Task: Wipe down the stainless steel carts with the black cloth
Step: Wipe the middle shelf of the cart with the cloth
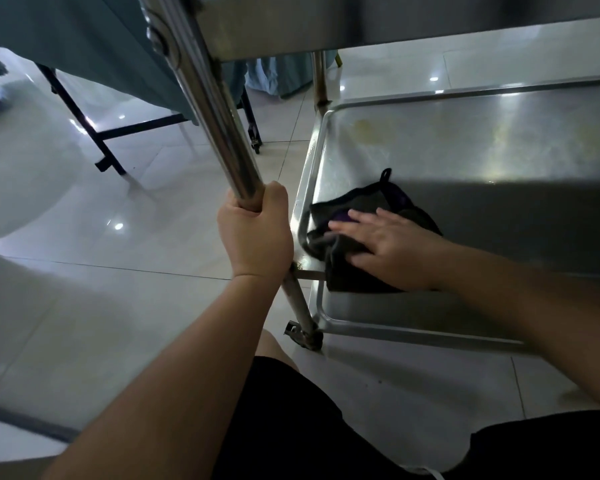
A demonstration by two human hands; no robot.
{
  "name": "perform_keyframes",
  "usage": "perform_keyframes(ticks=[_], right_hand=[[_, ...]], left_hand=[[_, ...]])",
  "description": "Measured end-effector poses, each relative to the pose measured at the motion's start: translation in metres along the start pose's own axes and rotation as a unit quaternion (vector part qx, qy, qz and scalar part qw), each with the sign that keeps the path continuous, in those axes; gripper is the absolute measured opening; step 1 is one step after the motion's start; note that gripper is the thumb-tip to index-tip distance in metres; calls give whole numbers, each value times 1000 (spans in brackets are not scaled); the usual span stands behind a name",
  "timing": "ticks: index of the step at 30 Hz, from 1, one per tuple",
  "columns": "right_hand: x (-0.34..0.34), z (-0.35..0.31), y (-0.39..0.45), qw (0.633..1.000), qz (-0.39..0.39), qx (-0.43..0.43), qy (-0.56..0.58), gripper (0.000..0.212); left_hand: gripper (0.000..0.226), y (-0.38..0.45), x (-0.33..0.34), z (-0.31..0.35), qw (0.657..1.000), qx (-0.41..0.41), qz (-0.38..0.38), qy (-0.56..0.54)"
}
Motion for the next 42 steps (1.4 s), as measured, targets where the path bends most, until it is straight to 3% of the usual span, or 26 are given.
perform_keyframes(ticks=[5,9,12,18,22,27,29,30,32,35,39,42], right_hand=[[-7,-32,67,991,48,124,-24,61],[-1,-70,80,998,48,42,-9,58],[7,-74,63,997,52,-6,-61,57],[12,-54,19,993,105,26,-40,68],[16,-16,-25,992,91,32,-83,84],[12,23,-67,989,104,64,-81,82],[12,33,-79,988,108,73,-77,81],[12,38,-84,988,110,78,-76,81],[13,49,-96,987,109,88,-74,82],[18,72,-117,987,101,98,-75,85],[23,108,-153,983,104,129,-82,90],[24,138,-184,977,102,170,-73,91]], left_hand=[[31,1,0,0,1000,3,10,6],[26,3,-1,-1,1000,13,20,21],[26,2,-3,-1,1000,9,15,25],[23,-3,-2,3,999,-1,6,36],[39,-7,-4,8,994,16,6,111],[35,-56,-31,-20,954,-54,-21,295],[44,-98,-40,-36,946,-87,-7,312],[38,-118,-39,-41,948,-102,-5,302],[26,-146,-24,-47,950,-107,-49,289],[25,-157,21,-45,937,-18,-187,294],[21,-154,95,-41,887,88,-323,318],[38,-157,147,-48,850,115,-380,348]])
Point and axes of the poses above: each hand's wrist, its own y-axis towards the middle knuckle, its own x-axis out of the palm, z = x × y, the point moved 3 cm from there along y, towards the middle knuckle, and after that the axes turned 14 degrees about -y, right-handed, at the moved point
